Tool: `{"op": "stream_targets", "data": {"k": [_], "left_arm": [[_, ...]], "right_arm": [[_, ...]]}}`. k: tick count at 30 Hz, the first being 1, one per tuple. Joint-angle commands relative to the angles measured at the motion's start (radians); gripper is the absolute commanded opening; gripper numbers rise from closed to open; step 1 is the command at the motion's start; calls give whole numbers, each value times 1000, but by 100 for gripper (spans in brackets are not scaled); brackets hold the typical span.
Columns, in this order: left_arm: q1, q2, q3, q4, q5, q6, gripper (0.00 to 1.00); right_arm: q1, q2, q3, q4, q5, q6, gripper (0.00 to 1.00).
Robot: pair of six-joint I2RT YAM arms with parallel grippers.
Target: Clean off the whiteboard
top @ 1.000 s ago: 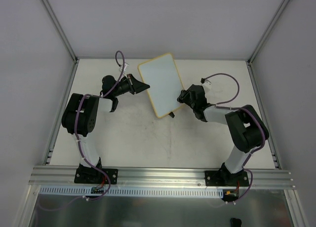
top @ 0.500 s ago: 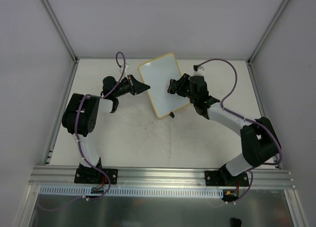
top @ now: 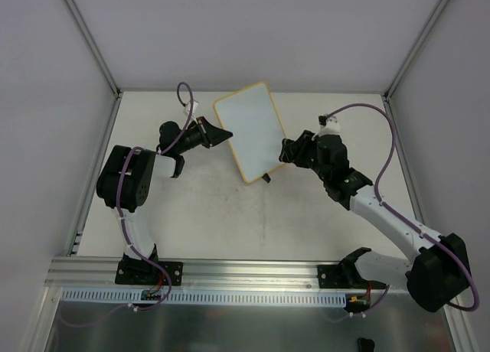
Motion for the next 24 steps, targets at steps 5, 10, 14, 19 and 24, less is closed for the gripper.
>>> {"op": "stream_targets", "data": {"k": [5, 10, 14, 19, 24], "left_arm": [[-1, -55, 11, 174, -53, 11, 0], [-1, -97, 12, 119, -64, 58, 0], [-1, -121, 12, 113, -78, 69, 0], [-1, -130, 26, 117, -93, 63, 0], [-1, -117, 37, 168, -102, 32, 0]], "right_arm": [[1, -105, -129, -71, -11, -13, 0], [1, -103, -156, -65, -26, -15, 0], [3, -90, -164, -89, -36, -7, 0], [6, -73, -207, -117, -43, 8, 0], [7, -70, -270, -117, -39, 16, 0]]}}
